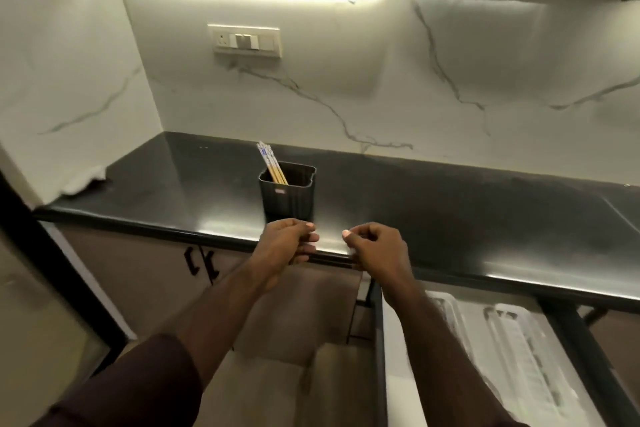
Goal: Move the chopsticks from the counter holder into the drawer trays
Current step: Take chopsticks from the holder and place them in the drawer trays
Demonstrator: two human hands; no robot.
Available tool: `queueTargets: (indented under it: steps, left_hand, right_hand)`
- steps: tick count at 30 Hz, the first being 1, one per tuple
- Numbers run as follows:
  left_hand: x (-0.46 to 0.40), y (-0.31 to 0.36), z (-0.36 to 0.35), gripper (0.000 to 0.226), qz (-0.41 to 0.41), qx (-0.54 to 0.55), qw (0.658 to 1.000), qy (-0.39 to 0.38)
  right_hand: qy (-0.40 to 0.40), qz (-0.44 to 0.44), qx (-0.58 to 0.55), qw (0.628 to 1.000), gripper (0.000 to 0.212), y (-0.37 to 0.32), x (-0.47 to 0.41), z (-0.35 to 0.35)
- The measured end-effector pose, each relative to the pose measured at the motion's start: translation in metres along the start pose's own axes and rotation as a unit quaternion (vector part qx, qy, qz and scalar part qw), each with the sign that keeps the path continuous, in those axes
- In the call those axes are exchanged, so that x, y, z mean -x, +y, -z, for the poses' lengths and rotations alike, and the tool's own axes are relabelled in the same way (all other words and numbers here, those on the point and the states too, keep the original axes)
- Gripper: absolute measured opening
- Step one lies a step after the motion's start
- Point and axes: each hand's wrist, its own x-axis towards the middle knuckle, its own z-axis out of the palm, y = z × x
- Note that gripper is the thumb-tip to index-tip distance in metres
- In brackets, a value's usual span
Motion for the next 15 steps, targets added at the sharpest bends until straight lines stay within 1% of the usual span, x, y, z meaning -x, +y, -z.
queueTargets:
  steps: [3, 7, 11, 15]
  left_hand:
    - [-0.016, 0.012, 0.035, 0.017, -0.01, 0.014, 1.0, 0.023]
    - [-0.041, 0.019, 0.061, 0.018, -0.021, 0.029, 0.999, 0.034]
    - [-0.066, 0.024, 0.072, 0.016, -0.022, 0.033, 0.998, 0.057]
    - [-0.101, 0.036, 0.072, 0.016, -0.036, 0.045, 0.997, 0.06]
  right_hand:
    - [-0.023, 0.021, 0.004, 1.0, 0.011, -0.024, -0.011, -0.031]
    - [-0.049, 0.042, 0.027, 0.998, 0.007, -0.041, -0.04, -0.058]
    - [-0.072, 0.054, 0.033, 0.995, 0.004, -0.054, -0.072, -0.078]
    - [-0.074, 0.066, 0.051, 0.994, 0.005, -0.064, -0.101, -0.093]
